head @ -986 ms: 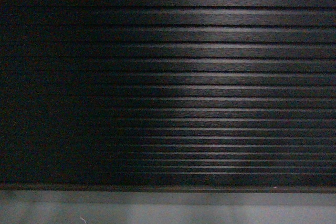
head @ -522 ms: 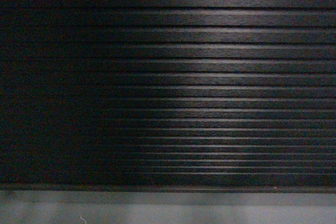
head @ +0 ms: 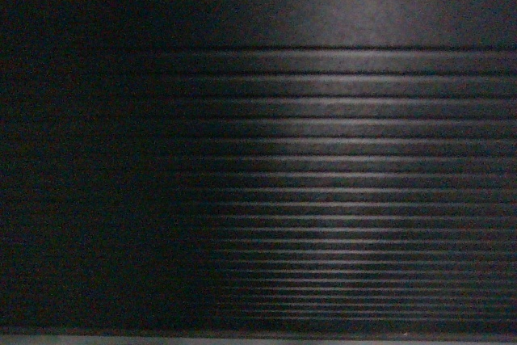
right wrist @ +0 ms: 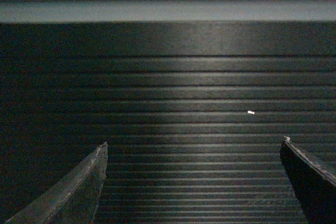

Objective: Place dark red mango on scale at checkout

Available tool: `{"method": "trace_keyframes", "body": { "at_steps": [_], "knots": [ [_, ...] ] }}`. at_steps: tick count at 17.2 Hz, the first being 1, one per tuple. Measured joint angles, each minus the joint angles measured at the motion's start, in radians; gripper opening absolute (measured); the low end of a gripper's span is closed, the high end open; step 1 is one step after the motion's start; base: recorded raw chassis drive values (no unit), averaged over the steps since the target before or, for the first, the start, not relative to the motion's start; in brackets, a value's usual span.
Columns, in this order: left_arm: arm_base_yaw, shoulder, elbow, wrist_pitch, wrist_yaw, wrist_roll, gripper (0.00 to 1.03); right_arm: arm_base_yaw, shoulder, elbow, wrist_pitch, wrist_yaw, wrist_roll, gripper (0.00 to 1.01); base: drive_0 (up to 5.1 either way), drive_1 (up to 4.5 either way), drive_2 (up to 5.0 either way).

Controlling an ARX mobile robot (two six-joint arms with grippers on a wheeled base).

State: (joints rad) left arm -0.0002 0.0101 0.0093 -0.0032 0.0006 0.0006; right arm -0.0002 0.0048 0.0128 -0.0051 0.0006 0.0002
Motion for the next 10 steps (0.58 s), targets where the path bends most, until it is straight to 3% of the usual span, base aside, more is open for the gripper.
{"method": "trace_keyframes", "body": {
  "at_steps": [10],
  "knots": [
    [0.0,0.0,0.0,0.0,-0.003,0.0,0.98,0.0,0.0,0.0,0.002,0.0,-0.002,0.98,0.0,0.0,0.0]
  ]
}}
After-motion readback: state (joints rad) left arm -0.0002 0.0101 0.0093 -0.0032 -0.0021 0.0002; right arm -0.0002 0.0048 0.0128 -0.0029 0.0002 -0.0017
